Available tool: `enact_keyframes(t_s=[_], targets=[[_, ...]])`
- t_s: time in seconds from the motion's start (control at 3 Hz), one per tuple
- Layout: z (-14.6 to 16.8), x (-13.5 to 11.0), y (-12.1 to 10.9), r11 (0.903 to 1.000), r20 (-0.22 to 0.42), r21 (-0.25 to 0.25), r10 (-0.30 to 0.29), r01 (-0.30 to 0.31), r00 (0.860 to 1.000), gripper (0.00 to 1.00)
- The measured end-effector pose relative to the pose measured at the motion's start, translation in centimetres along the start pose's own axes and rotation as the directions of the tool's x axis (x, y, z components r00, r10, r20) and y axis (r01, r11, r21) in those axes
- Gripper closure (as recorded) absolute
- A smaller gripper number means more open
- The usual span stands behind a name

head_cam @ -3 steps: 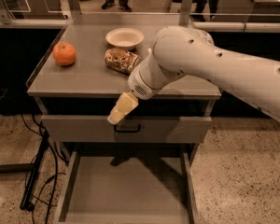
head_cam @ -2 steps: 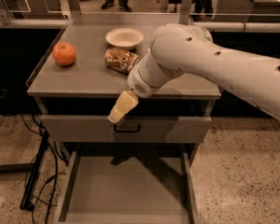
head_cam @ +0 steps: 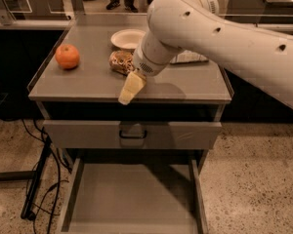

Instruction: Place orange can into middle drawer

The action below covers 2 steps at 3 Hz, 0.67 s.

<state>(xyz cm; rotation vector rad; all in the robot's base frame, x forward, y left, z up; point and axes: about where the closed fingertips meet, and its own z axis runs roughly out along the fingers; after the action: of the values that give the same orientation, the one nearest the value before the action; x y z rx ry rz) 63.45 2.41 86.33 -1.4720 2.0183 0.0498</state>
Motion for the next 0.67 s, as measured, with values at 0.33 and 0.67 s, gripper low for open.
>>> enact_keyframes(t_s=[0.33, 0.67], targets=[[-0.52, -0.76, -4.31, 0.9949, -0.030, 0.087, -0.050, 0.052, 0.998, 0.00], [-0.52, -0.76, -4.31, 0.9949, -0.030, 0.087, -0.050, 0.052, 0.998, 0.00]])
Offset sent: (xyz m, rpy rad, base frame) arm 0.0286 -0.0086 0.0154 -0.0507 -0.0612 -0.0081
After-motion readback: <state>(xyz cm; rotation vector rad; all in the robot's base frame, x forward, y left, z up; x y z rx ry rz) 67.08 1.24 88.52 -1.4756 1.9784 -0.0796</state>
